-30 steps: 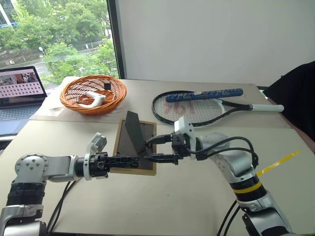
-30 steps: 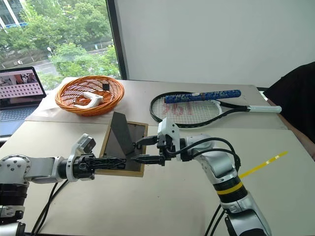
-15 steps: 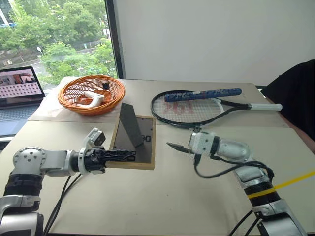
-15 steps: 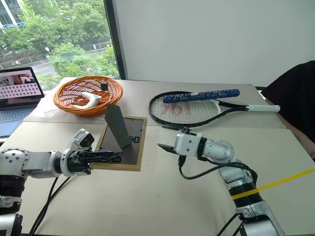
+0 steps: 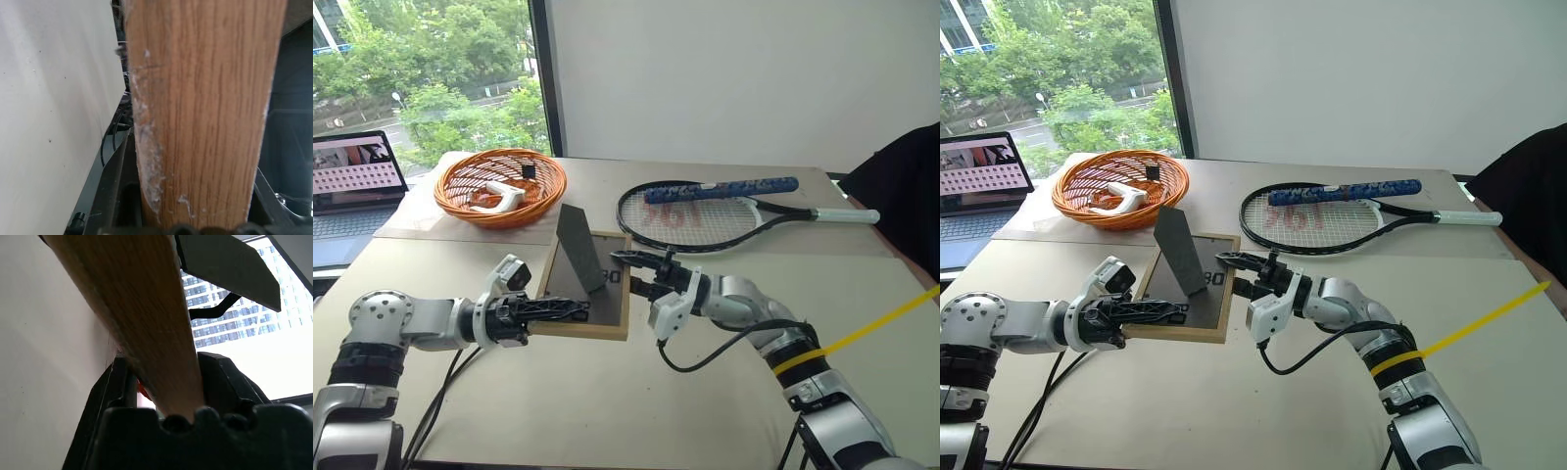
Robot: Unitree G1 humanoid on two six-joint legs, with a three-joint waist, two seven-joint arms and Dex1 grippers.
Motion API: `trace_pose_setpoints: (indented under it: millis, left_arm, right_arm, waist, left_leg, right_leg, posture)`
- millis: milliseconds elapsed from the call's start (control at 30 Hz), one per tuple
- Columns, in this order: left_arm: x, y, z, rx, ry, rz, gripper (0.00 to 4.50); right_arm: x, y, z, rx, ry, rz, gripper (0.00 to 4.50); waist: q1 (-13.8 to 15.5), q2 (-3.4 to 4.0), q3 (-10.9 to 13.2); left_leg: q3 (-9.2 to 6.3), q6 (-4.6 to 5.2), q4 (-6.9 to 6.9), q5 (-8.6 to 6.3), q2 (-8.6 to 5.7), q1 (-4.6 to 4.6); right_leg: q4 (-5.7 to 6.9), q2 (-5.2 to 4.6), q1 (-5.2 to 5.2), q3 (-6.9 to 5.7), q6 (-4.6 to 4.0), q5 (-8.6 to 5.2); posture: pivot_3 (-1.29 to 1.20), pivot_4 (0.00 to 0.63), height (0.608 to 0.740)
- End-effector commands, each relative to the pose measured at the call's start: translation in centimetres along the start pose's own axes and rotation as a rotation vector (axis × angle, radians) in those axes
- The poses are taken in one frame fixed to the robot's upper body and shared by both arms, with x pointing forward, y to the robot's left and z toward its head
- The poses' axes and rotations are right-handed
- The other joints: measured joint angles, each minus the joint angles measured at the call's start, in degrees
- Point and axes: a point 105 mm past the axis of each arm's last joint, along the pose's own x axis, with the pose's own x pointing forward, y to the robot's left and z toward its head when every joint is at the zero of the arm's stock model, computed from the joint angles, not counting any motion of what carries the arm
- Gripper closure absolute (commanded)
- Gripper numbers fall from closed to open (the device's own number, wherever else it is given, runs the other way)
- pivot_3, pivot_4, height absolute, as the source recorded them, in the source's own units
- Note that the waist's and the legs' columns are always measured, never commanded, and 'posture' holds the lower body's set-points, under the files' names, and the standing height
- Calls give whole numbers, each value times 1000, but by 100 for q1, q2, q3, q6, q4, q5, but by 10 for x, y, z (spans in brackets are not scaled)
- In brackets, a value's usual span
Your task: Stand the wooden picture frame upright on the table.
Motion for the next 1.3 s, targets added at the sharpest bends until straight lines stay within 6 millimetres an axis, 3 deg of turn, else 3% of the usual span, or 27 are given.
trace_pose_setpoints:
  millis: [33, 67, 133, 200, 333, 367, 467, 567, 667, 733, 800, 1067, 1300]
  left_arm:
    - [1, -6, -3, 111, 8, 45, 3447]
    - [1, -6, -5, 144, 3, 62, 3447]
    - [-4, -4, -11, 203, 1, 113, 2441]
    - [-13, -6, -11, 256, -47, 128, 1779]
    - [-43, -3, 7, 491, -247, 286, 140]
    - [-50, 0, 10, 538, -277, 326, 0]
    - [-67, -9, 9, 647, -352, 304, 0]
    - [-73, -8, 5, 678, -363, 313, 0]
    - [-69, -2, -3, 719, -322, 341, 0]
    - [-61, 1, -13, 776, -266, 351, 0]
    - [-54, 2, -19, 820, -242, 340, 0]
    - [-47, 2, -23, 839, -255, 316, 0]
    - [-46, 2, -18, 881, -256, 354, 0]
  right_arm:
    - [-2, -16, 1, 7, -20, -105, 2884]
    - [-3, -16, 0, 11, -17, -106, 2899]
    - [-6, -16, -3, 19, -6, -112, 2908]
    - [-9, -16, -6, 37, 5, -117, 3122]
    - [-14, -19, -15, 89, 39, -129, 3235]
    - [-15, -20, -18, 104, 47, -134, 3235]
    - [-17, -27, -30, 250, 92, -173, 3236]
    - [-17, -29, -44, 587, 128, -206, 3244]
    - [-17, -32, -54, 967, 119, -213, 3247]
    - [-20, -23, -62, 1294, 145, -169, 3248]
    - [-25, -12, -65, 1491, 182, -104, 3249]
    - [-34, 26, -67, 1727, 347, 43, 3250]
    - [-33, 50, -54, 2008, 374, 122, 3259]
  waist:
    - [0, 0, 0]
    - [-1, 0, 0]
    - [-13, -3, 0]
    - [-20, -3, 1]
    - [-22, -2, 2]
    - [-16, -2, 2]
    - [-5, -3, 3]
    - [-30, 0, 5]
    - [-14, 0, 5]
    - [-7, 2, 6]
    - [13, 2, 6]
    - [-27, 4, 7]
    - [-15, 4, 6]
  left_leg:
    - [0, 0, 0, 0, 0, 0]
    - [-1, 0, 0, 0, 0, 0]
    - [-1, -2, -1, 1, 0, 1]
    - [-6, -6, -2, 3, 0, 1]
    - [-6, -7, -1, 4, 1, 2]
    - [-6, -7, 0, 4, 0, 3]
    - [-6, -6, 7, 5, 1, 2]
    - [-6, -5, 4, 5, 1, 1]
    - [-11, -4, 5, 6, 2, 2]
    - [-11, -4, 5, 6, 2, 1]
    - [-10, -4, 5, 6, 3, 0]
    - [-10, -2, 3, 4, 3, -6]
    - [-10, 0, 4, 3, 3, -4]
  right_leg:
    - [0, 0, 1, 0, 0, 0]
    - [0, 0, 1, -1, 0, 0]
    - [1, 0, 1, -1, 0, 0]
    - [2, 0, 2, -5, -1, 0]
    - [3, -1, 5, -6, -2, 0]
    - [3, -1, 6, -7, -2, 0]
    - [3, -2, 7, -8, -2, 0]
    - [3, -2, 8, -8, -3, 0]
    - [10, -1, 13, -14, -2, 0]
    - [10, -1, 12, -15, -3, 0]
    - [13, -2, 9, -15, -3, 0]
    - [14, 0, -6, -17, -9, -4]
    - [14, 0, -2, -17, -9, -4]
  posture:
    - [0, 150, 703]
    - [0, 150, 703]
    - [0, 150, 703]
    - [0, 150, 703]
    - [0, 150, 703]
    - [0, 150, 703]
    - [0, 150, 703]
    - [0, 150, 703]
    - [0, 150, 703]
    - [0, 150, 703]
    - [0, 150, 703]
    - [0, 150, 703]
    - [0, 150, 703]
